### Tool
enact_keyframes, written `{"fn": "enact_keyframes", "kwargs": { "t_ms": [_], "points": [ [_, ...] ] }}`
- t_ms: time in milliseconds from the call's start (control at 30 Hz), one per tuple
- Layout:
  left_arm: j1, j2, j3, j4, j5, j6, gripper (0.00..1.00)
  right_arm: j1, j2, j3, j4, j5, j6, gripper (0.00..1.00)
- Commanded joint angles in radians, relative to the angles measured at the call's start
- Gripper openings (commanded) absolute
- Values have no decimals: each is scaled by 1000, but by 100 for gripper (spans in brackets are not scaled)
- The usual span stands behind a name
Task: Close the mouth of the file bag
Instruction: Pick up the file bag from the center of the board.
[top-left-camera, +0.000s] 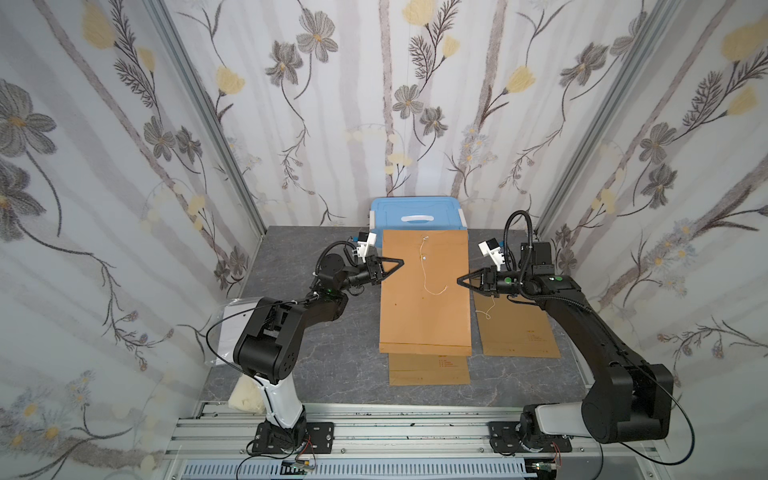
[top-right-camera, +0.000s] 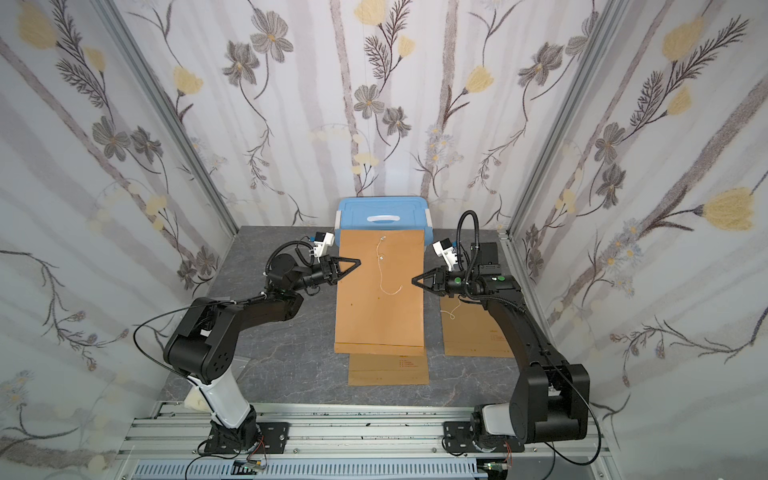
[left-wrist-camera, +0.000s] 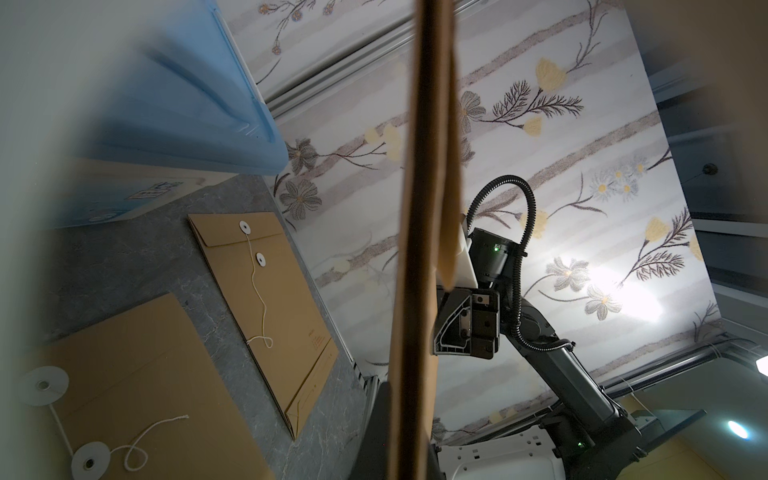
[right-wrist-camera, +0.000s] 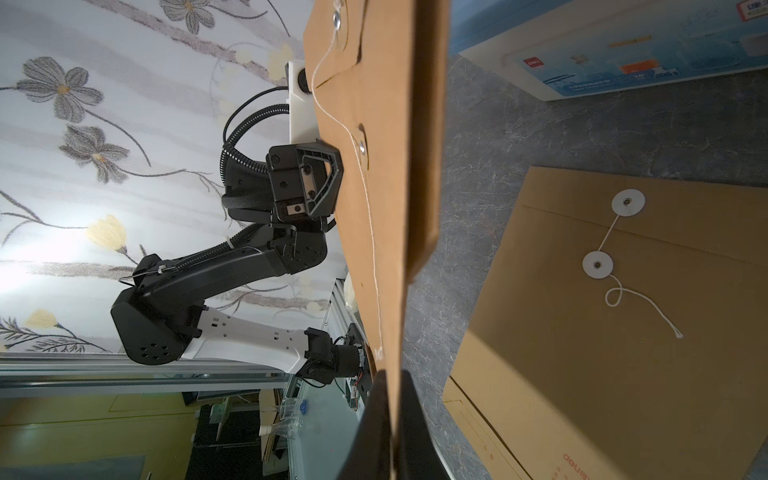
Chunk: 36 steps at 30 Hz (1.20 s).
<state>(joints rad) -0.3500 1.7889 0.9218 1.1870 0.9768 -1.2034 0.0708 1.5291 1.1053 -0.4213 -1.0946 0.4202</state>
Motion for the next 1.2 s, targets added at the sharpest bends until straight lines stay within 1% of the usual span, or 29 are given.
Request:
{"fn": "enact_keyframes", "kwargs": {
  "t_ms": [0, 100, 200, 233, 300, 333, 533, 667, 767, 867, 967, 1167],
  "points": [
    [-2, -16, 13, 3, 13, 26, 0, 0, -4, 16, -23, 29, -40, 24],
    [-3, -21, 14, -3, 10, 33, 0, -4, -9, 21, -34, 67, -38, 38],
    [-5, -20, 18, -4, 10, 34, 0, -9, -19, 15, -21, 113, -8, 57],
    [-6, -20, 17, -3, 8, 33, 0, -11, -26, 12, -8, 116, 3, 60],
    [-9, -22, 20, -3, 8, 34, 0, -11, -46, 7, 10, 136, 18, 70],
    [-10, -22, 21, -2, 8, 35, 0, -11, -59, 7, 10, 156, 20, 77],
    [-23, -21, 32, -8, 3, 46, 0, -12, -154, 1, 9, 264, 8, 77],
    [-33, -25, 49, -24, 3, 68, 0, -12, -228, -24, 79, 327, 27, 75],
    [-42, -29, 70, -53, 4, 91, 0, -8, -240, -31, 170, 317, 70, 74],
    [-54, -26, 94, -53, 2, 95, 0, -7, -227, -26, 273, 289, 129, 73],
    [-71, -28, 112, -107, 2, 116, 0, 14, -205, 1, 325, 303, 172, 72],
    [-101, -27, 142, -157, -2, 142, 0, 108, -88, 160, 234, 322, 131, 68]
  ]
}}
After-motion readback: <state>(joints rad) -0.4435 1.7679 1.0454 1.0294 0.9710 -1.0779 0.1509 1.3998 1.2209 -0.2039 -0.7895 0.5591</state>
